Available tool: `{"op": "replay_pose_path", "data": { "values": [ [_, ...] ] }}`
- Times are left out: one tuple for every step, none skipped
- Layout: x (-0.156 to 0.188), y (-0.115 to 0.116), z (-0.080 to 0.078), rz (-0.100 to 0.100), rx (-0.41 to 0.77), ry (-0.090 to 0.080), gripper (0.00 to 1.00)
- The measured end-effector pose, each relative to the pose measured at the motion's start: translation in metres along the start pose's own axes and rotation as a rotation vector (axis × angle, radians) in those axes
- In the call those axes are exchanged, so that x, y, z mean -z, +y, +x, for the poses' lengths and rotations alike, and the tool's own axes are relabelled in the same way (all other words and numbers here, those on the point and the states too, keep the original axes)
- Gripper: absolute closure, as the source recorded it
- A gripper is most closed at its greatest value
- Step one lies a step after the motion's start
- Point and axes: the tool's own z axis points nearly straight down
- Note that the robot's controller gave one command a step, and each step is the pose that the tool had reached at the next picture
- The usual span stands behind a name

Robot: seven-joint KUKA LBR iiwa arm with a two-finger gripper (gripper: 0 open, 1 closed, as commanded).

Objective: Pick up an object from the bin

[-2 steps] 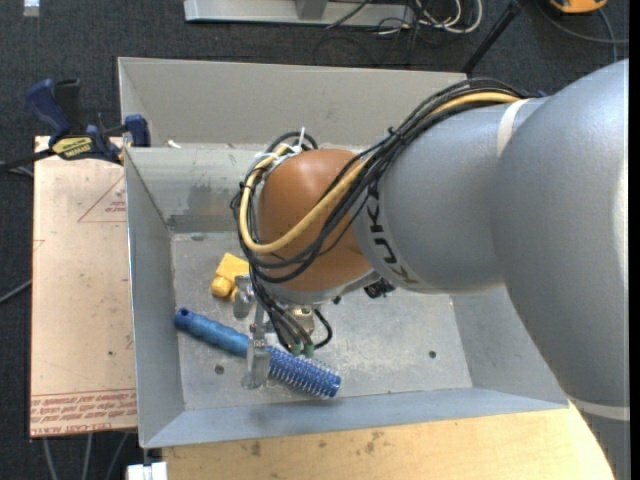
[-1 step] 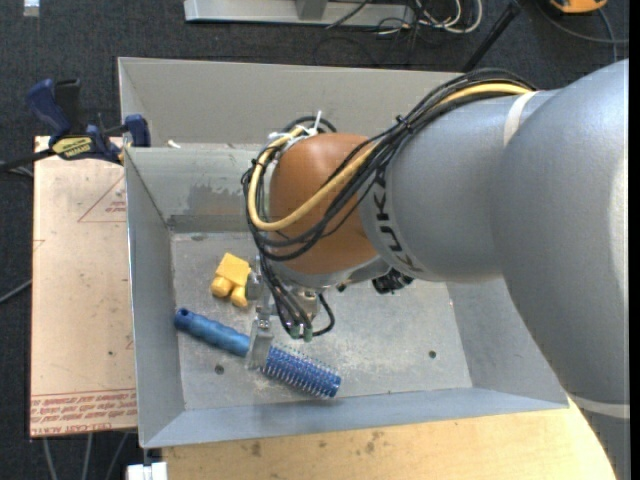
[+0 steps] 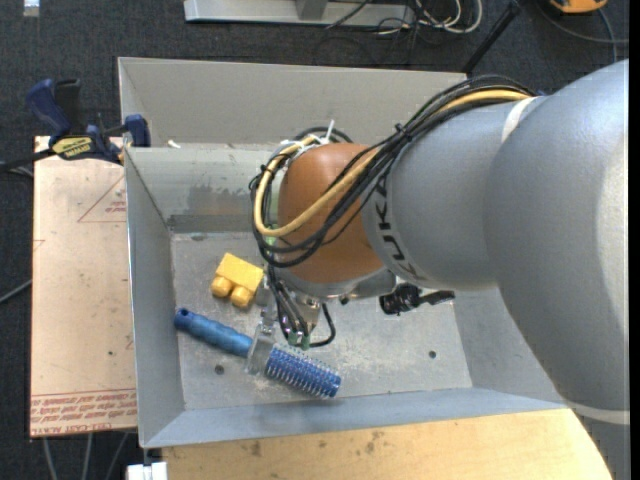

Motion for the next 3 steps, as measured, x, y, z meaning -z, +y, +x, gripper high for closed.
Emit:
{"op": "replay_pose_path", "data": {
  "values": [
    [-0.0817, 0.0010, 0.0077, 0.002, -0.138, 0.004, 0.00],
    [-0.0817, 0.0013, 0.0072, 0.001, -0.138, 0.003, 0.00],
    [-0.0812, 0.0012, 0.0070, 0.001, -0.138, 0.003, 1.00]
  ]
}}
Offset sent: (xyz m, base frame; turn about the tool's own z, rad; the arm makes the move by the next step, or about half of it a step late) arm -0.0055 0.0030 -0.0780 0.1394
